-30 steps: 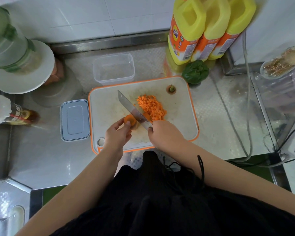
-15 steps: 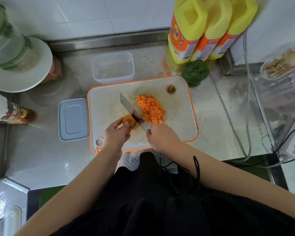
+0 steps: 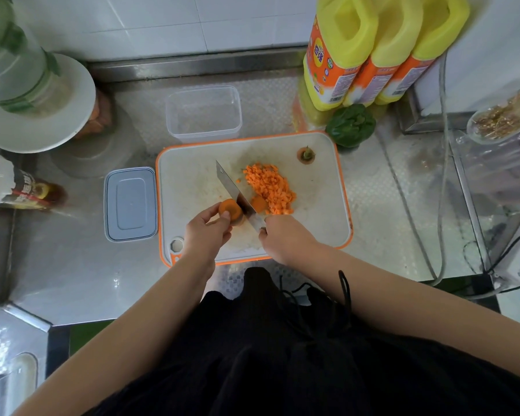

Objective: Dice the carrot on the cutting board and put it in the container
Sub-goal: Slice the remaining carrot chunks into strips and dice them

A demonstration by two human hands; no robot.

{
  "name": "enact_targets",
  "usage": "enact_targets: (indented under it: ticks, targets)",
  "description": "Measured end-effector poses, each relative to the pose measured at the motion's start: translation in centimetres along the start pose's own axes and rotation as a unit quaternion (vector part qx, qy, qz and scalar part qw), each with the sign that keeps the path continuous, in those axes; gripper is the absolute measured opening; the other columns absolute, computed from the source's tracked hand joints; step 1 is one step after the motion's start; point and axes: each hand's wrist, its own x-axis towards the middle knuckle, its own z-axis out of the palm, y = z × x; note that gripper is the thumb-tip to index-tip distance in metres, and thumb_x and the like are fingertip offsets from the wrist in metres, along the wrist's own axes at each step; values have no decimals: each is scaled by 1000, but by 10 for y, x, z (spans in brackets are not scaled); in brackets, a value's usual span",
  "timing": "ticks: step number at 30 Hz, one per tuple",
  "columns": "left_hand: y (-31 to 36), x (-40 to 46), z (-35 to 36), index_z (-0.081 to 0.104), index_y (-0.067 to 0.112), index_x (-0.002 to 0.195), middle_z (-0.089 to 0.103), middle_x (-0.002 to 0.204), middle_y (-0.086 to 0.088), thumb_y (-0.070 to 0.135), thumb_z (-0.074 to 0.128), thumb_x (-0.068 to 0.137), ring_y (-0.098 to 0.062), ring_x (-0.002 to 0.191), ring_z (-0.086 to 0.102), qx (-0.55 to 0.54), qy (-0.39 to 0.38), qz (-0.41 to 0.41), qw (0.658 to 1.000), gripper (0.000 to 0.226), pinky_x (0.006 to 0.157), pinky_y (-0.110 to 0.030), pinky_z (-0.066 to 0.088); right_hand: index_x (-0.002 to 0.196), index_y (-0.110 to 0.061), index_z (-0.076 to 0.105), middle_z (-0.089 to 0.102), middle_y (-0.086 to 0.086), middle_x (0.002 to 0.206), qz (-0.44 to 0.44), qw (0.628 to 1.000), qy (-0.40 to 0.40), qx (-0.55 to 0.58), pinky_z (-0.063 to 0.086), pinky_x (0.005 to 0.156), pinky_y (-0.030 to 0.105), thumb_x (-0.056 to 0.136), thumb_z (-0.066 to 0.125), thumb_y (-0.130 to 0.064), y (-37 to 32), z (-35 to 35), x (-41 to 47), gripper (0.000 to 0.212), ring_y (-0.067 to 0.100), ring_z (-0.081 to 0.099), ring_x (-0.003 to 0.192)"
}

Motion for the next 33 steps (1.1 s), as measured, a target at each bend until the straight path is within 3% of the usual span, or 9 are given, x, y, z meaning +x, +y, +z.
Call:
enact_targets:
  ticks: [7, 11, 15, 18, 21, 25, 27, 30, 33]
  targets:
    - [-2, 3, -1, 62, 21, 124, 70, 100, -6, 19, 65, 94, -21, 97, 69, 3, -5, 1, 1000, 30, 89, -30, 56, 76, -10, 48, 47, 1, 68, 15, 1000, 2, -22, 31, 49, 24, 98, 41, -14, 1, 16, 16, 24, 23, 53, 72]
    - [0, 0, -1, 61, 21, 124, 69, 97, -4, 18, 63, 96, -21, 99, 68, 8, -8, 5, 1000, 28, 87, -27, 54, 104, -5, 62, 64, 14, 102, 32, 998, 34, -52, 40, 68, 30, 99, 40, -13, 1, 33, 20, 24, 31, 61, 96]
    - [-5, -5, -1, 56, 23, 130, 68, 108, -3, 25, 57, 99, -18, 101, 67, 63, -18, 40, 997, 31, 90, -29, 53, 110, -4, 61, 64, 15, 109, 34, 997, 54, -42, 41, 73, 31, 100, 39, -16, 4, 37, 21, 26, 31, 60, 102]
    - [-13, -9, -4, 48, 32, 130, 58, 125, 9, 34, 57, 98, -13, 104, 63, 150, -35, 108, 982, 34, 93, -35, 51, 107, -4, 61, 64, 15, 106, 24, 998, 60, -19, 38, 71, 31, 100, 39, -17, 8, 34, 20, 27, 32, 60, 100]
    - [-14, -14, -4, 44, 33, 130, 51, 118, 23, 28, 72, 88, -3, 97, 60, 191, -57, 143, 969, 51, 76, -19, 45, 101, -4, 62, 65, 16, 101, 11, 998, 65, -21, 39, 69, 32, 98, 41, -17, 10, 30, 17, 26, 34, 61, 96]
    - [-12, -7, 3, 49, 28, 124, 57, 113, 10, 21, 77, 83, -9, 88, 61, 206, -31, 167, 964, 49, 66, -12, 41, 93, -6, 59, 62, 13, 89, 4, 998, 70, -7, 39, 65, 33, 98, 41, -19, 16, 26, 14, 23, 33, 60, 87]
    - [-13, -2, 4, 50, 28, 122, 59, 112, 5, 23, 75, 84, -13, 90, 60, 225, -17, 179, 958, 45, 72, -18, 45, 80, -11, 52, 54, 7, 75, 3, 997, 77, 4, 39, 63, 35, 98, 41, -21, 19, 24, 13, 23, 31, 58, 79]
    - [-13, 1, -3, 49, 33, 131, 55, 121, 4, 32, 69, 86, -24, 111, 47, 329, 13, 234, 915, 49, 94, -41, 44, 72, -15, 42, 44, 0, 64, -9, 996, 90, 6, 34, 58, 34, 99, 39, -23, 23, 23, 10, 28, 26, 51, 68]
    - [-1, 9, -19, 40, 37, 144, 47, 132, -3, 38, 63, 89, -29, 123, 35, 485, 70, 243, 837, 60, 102, -40, 34, 82, -12, 46, 43, -2, 64, -19, 994, 109, 1, 35, 58, 33, 101, 38, -26, 27, 27, 10, 24, 24, 51, 67]
